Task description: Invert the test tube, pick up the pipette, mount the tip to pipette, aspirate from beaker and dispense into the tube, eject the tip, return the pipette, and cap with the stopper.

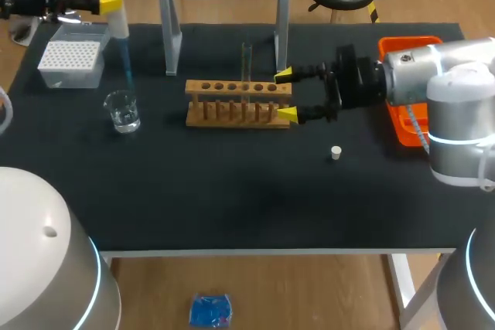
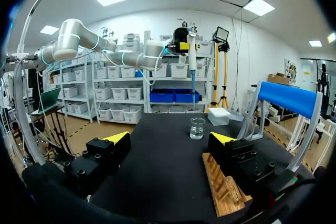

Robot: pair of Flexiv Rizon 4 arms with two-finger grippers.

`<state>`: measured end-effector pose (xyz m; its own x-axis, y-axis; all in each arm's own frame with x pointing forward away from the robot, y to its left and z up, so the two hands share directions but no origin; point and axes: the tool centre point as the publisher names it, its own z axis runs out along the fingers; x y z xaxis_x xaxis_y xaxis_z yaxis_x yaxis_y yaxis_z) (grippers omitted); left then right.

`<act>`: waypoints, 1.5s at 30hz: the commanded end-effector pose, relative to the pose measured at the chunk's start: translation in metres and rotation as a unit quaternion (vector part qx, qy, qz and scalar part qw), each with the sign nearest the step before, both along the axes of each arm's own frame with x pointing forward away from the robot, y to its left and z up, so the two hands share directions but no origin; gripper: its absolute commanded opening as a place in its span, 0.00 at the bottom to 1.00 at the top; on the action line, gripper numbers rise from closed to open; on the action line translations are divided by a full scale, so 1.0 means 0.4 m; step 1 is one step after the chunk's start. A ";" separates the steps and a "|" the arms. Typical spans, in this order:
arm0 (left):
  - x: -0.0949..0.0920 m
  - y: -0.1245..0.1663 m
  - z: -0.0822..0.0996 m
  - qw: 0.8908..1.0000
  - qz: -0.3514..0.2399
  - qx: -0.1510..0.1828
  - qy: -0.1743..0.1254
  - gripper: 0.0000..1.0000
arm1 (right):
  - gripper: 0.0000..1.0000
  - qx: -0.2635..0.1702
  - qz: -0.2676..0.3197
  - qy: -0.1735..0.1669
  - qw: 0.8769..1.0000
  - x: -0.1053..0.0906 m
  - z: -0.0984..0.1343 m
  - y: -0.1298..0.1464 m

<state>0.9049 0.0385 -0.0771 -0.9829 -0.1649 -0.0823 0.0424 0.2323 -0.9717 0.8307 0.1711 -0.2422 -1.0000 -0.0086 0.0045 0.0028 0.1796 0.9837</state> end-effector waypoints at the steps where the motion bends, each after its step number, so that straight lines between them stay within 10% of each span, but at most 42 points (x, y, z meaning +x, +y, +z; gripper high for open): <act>1: 0.021 0.023 -0.015 1.000 -0.007 -0.004 0.004 0.00 | 1.00 -0.001 0.001 0.000 1.000 -0.001 0.001 -0.002; 45: 0.045 0.064 -0.068 0.999 0.012 -0.029 0.032 0.00 | 1.00 -0.001 0.001 0.000 1.000 -0.001 0.001 -0.002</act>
<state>0.9227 0.0646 -0.1041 -0.9820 -0.1889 -0.0069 -0.0270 0.1762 -0.9840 0.8303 0.1712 -0.2420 -1.0000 -0.0079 0.0042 0.0027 0.1805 0.9836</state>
